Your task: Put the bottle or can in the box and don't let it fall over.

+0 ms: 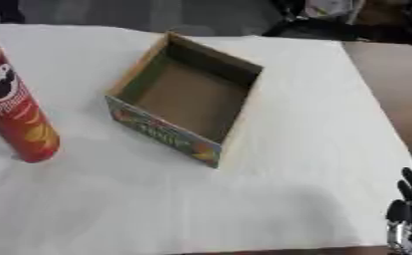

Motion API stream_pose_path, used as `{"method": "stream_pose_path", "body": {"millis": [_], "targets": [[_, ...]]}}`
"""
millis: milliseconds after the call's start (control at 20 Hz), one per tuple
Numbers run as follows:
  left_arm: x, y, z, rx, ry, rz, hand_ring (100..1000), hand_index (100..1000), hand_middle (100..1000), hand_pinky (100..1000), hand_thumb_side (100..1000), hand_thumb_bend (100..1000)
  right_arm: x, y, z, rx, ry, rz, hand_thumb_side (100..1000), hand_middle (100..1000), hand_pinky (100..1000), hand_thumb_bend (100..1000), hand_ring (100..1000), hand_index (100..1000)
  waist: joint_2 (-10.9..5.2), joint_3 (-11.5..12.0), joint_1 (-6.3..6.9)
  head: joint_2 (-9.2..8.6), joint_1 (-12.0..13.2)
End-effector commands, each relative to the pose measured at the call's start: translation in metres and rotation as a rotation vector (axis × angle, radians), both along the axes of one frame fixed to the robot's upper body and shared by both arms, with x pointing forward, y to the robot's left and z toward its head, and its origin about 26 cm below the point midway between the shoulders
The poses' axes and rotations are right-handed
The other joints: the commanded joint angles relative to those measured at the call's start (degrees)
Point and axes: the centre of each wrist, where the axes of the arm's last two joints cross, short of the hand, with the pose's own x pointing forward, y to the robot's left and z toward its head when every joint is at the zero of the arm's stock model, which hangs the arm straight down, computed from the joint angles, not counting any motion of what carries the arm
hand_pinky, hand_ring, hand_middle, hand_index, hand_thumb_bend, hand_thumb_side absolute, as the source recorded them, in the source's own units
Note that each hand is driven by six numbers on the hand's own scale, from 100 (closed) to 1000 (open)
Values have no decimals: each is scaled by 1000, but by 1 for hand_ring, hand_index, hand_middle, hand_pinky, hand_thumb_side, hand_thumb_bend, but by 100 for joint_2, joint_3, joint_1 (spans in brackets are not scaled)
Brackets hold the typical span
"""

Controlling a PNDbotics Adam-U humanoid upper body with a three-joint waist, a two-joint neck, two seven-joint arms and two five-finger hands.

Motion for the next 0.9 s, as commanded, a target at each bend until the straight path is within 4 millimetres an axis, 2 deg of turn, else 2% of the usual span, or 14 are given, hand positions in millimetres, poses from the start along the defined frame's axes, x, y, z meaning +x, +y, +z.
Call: {"method": "stream_pose_path", "body": {"millis": [50, 600, 900], "targets": [[5, 1, 5, 29, 4, -8, 1000, 937, 943, 1000, 583, 342, -1, -5, 8, -23, -13, 18, 486, 1000, 1000, 100, 1000, 1000, -89, -4, 17, -95, 5], [22, 1, -2, 39, 60, 13, 1000, 944, 957, 1000, 618, 346, 0, -4, 8, -24, 3, 31, 514, 1000, 1000, 100, 1000, 1000, -66, -9, 1, -63, -11], [29, -1, -5, 57, 64, 21, 1000, 959, 975, 1000, 695, 365, 1, -3, 9, -25, 8, 39, 524, 1000, 1000, 100, 1000, 1000, -54, -5, 4, -89, 28]]}}
